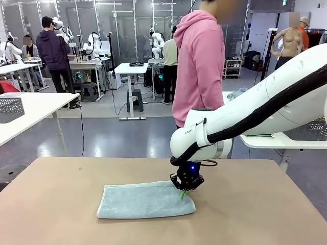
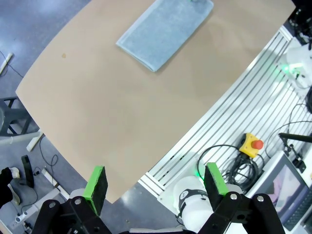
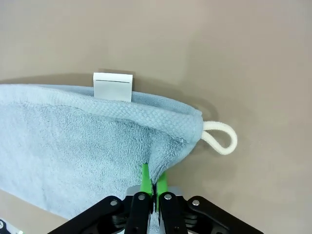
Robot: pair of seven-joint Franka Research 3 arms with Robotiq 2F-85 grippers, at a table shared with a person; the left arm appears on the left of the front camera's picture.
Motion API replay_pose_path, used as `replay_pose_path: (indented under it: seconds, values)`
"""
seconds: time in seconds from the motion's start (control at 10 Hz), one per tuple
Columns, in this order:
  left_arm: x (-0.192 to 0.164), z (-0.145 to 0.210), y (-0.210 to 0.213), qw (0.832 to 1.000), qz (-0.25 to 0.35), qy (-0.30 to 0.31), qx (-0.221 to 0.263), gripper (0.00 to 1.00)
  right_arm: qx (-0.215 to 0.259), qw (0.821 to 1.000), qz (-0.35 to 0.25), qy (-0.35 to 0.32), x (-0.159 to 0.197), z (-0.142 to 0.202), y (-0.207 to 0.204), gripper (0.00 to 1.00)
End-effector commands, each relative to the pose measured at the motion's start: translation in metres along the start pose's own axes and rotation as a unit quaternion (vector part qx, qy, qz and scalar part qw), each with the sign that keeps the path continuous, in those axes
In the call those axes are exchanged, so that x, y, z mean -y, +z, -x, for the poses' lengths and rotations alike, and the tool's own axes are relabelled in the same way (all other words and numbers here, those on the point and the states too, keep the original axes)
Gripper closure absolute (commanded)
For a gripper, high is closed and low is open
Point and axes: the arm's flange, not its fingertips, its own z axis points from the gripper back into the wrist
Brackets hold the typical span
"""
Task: Fold the towels and place them in the basket.
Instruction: When a person lays out a Towel with hook on the table, fold it in half twice.
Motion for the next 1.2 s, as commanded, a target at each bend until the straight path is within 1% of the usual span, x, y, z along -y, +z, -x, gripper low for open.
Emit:
replay_pose_path:
  seconds: [0.0, 0.1, 0.3, 0.4, 0.5, 0.6, 0.8, 1.1]
  values:
    - [-0.001, -0.001, 0.001, 1.0, 0.0, 0.0, 0.0, 0.0, -0.009, 0.999, 0.047, 0.016, 0.019, 0.012, 0.02, 1.0]
    - [-0.001, -0.001, 0.001, 1.0, 0.0, 0.0, 0.0, 0.0, -0.004, 0.997, 0.075, 0.008, 0.034, 0.021, 0.037, 1.0]
    - [-0.001, -0.001, 0.001, 1.0, 0.0, 0.0, 0.0, 0.0, 0.009, 0.994, 0.108, -0.019, 0.062, 0.043, 0.069, 1.0]
    - [-0.001, -0.001, 0.001, 1.0, 0.0, 0.0, 0.0, 0.0, 0.023, 0.993, 0.113, -0.027, 0.068, 0.053, 0.083, 1.0]
    - [-0.001, -0.001, 0.001, 1.0, 0.0, 0.0, 0.0, 0.0, 0.036, 0.993, 0.111, -0.017, 0.065, 0.061, 0.098, 1.0]
    - [-0.001, -0.001, 0.001, 1.0, 0.0, 0.0, 0.0, 0.0, 0.05, 0.992, 0.117, -0.007, 0.053, 0.067, 0.111, 1.0]
    - [-0.001, -0.001, 0.001, 1.0, 0.0, 0.0, 0.0, 0.0, 0.058, 0.993, 0.102, 0.033, 0.014, 0.066, 0.124, 1.0]
    - [-0.001, -0.001, 0.001, 1.0, 0.0, 0.0, 0.0, 0.0, 0.038, 0.996, 0.073, 0.038, -0.042, 0.04, 0.109, 1.0]
